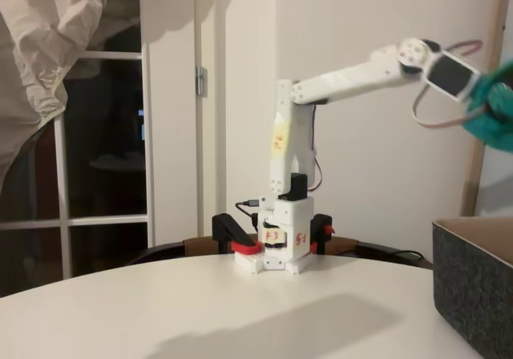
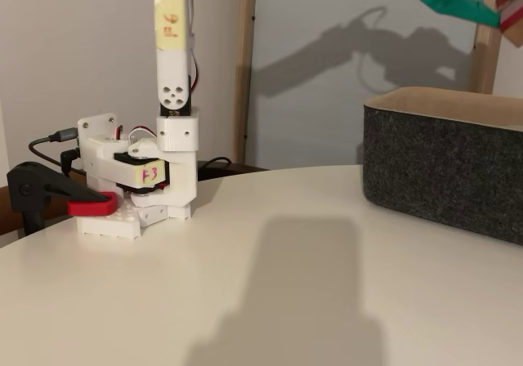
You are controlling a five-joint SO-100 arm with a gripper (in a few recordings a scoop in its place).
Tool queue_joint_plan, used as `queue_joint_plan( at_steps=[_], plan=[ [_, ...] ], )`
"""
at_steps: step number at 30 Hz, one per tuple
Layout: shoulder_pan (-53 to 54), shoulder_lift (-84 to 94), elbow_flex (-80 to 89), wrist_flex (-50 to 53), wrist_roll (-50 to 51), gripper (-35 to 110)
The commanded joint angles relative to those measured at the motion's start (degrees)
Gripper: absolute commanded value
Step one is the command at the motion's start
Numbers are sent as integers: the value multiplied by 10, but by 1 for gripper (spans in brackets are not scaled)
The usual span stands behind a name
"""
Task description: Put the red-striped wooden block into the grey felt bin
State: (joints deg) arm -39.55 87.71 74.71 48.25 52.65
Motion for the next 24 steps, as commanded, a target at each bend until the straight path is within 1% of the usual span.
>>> queue_joint_plan(
  at_steps=[1,12,16,22,24],
  plan=[
    [-16,-21,-23,-11,-28,9],
    [4,-86,-19,-11,-50,10],
    [4,-84,-20,-10,-54,14],
    [-4,-71,-22,-9,-51,26],
    [-8,-62,-22,-4,-51,27]
  ],
)
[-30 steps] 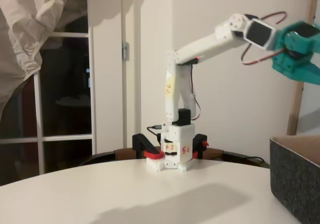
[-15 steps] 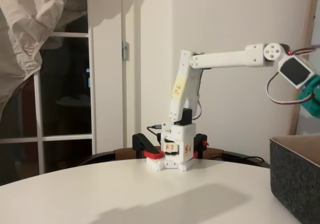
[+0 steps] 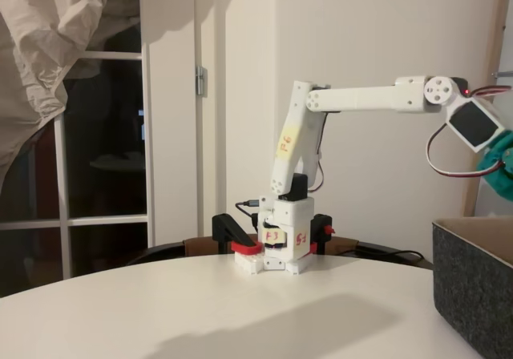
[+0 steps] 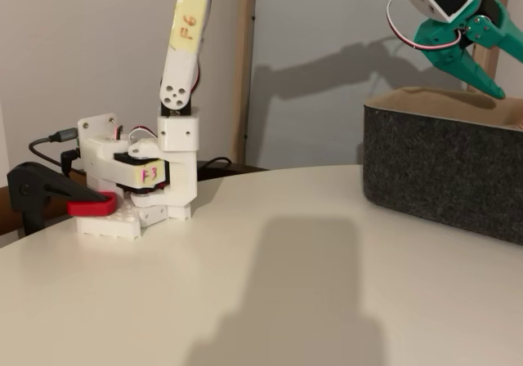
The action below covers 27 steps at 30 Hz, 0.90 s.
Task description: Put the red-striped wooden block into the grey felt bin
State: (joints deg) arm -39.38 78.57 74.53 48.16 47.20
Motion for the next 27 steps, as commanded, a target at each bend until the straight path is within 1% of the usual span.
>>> queue_joint_plan(
  at_steps=[1,4,9,15,20,27],
  plan=[
    [-11,36,-20,3,3,28],
    [-17,65,-20,32,2,29],
    [-25,132,-18,113,3,31],
    [-13,211,-15,196,33,31],
    [47,265,-13,236,114,29],
    [190,314,-11,254,249,23]
  ],
)
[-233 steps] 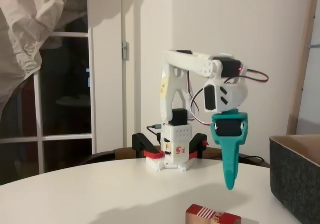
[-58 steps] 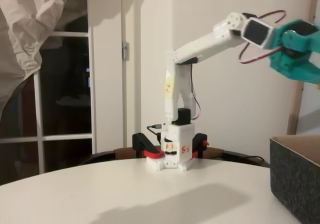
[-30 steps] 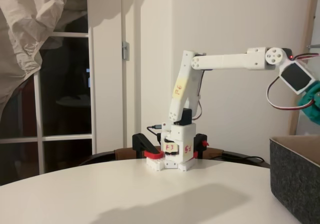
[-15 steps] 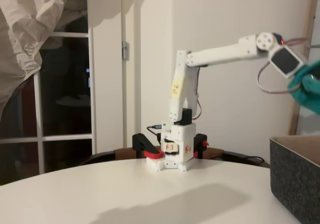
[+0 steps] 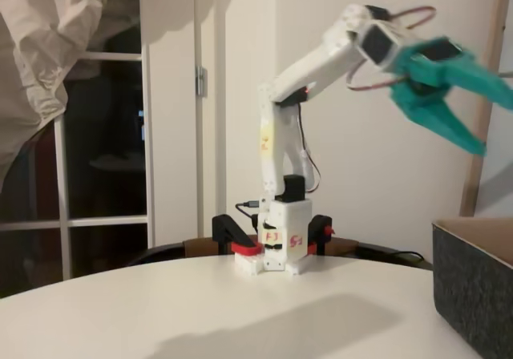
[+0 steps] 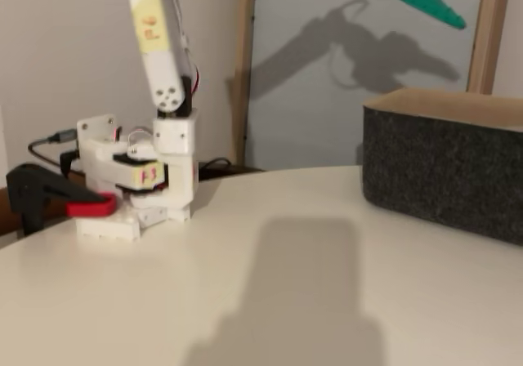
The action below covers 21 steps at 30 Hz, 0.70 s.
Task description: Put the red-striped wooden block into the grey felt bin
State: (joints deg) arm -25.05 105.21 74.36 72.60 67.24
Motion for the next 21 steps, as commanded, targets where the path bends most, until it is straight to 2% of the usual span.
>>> queue_joint_plan(
  at_steps=[1,12,21],
  plan=[
    [69,51,-10,11,63,23],
    [323,64,4,35,144,22],
    [454,62,69,35,123,22]
  ],
)
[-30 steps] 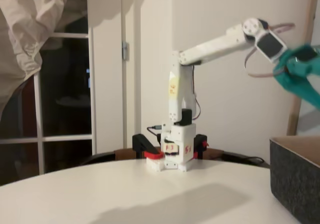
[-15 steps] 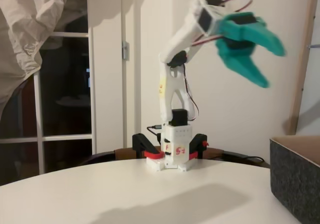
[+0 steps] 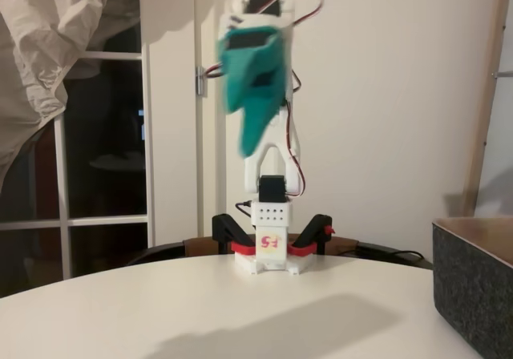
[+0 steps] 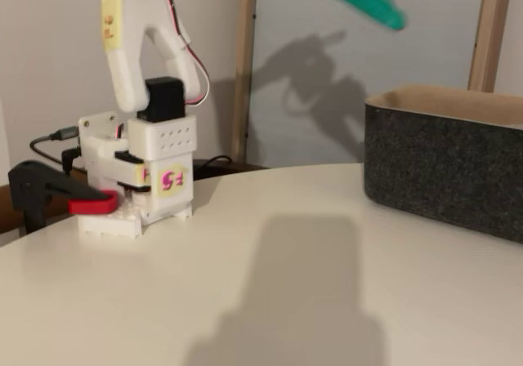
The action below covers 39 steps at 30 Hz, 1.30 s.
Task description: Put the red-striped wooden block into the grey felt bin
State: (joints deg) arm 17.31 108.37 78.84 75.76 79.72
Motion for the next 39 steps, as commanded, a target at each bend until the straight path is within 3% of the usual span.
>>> queue_joint_plan(
  at_steps=[1,12,27,39],
  plan=[
    [42,31,40,4,-2,21],
    [139,76,225,-4,13,26],
    [233,364,533,-192,39,15],
    [273,608,727,-202,38,14]
  ],
)
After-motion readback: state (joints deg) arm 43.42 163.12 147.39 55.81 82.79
